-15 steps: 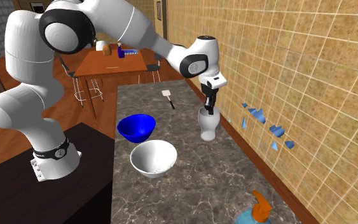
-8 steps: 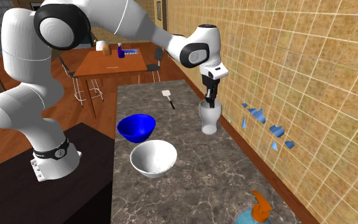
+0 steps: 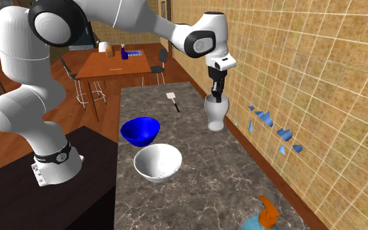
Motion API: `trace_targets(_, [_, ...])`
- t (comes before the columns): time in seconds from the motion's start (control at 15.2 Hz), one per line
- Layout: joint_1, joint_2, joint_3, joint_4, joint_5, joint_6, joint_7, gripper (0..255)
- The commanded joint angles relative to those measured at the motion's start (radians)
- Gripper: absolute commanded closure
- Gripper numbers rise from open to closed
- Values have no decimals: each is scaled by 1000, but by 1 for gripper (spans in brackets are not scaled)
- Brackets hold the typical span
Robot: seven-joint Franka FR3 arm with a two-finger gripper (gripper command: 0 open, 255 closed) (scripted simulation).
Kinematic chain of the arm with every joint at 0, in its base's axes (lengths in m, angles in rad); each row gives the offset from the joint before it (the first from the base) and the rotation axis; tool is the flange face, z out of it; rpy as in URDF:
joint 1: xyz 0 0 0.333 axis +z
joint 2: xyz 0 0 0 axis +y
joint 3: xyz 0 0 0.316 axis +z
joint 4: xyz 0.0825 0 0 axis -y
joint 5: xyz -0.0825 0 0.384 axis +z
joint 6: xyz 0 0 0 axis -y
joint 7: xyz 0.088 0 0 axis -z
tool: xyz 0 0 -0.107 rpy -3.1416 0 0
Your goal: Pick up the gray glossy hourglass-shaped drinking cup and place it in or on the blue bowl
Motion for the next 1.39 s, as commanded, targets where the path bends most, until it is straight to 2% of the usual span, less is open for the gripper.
trace_targets(0.0, [1, -6, 3, 21, 5, -26, -2, 255])
trace_targets(0.4, [-1, -25, 10, 69, 18, -90, -9, 255])
trace_targets(0.66, [-51, -200, 47, -142, 105, -33, -24, 255])
trace_targets(0.92, [-77, -377, 71, -321, 217, -2, -62, 255])
trace_targets(1.12, [-73, -511, 73, -437, 309, 2, -97, 255])
trace_targets(1.32, [-49, -643, 62, -540, 395, -10, -129, 255])
